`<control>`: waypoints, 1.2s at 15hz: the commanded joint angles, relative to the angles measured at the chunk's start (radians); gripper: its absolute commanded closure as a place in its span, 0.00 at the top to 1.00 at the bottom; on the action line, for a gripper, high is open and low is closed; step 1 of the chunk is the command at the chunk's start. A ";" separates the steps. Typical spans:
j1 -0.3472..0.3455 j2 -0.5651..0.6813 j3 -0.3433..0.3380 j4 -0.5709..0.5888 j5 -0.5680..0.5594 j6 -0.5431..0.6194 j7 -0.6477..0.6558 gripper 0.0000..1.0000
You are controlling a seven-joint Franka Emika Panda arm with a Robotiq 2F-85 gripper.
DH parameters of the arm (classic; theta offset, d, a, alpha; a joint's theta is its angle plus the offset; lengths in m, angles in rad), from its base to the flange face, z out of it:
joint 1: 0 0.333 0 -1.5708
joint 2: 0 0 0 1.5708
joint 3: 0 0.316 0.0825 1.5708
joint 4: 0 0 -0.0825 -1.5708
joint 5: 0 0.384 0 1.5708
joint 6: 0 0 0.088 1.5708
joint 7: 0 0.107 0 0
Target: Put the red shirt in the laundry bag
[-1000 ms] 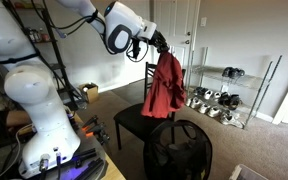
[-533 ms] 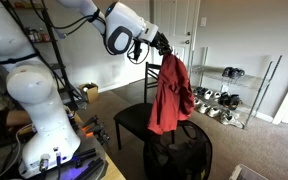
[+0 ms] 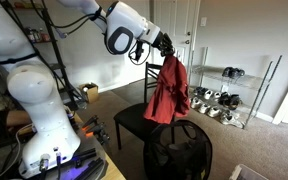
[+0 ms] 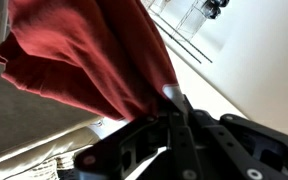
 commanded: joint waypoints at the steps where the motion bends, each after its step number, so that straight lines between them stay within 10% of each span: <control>1: 0.015 0.005 -0.019 0.042 0.046 -0.001 -0.026 0.01; 18: -0.009 0.219 -0.045 0.276 0.102 -0.002 -0.031 0.01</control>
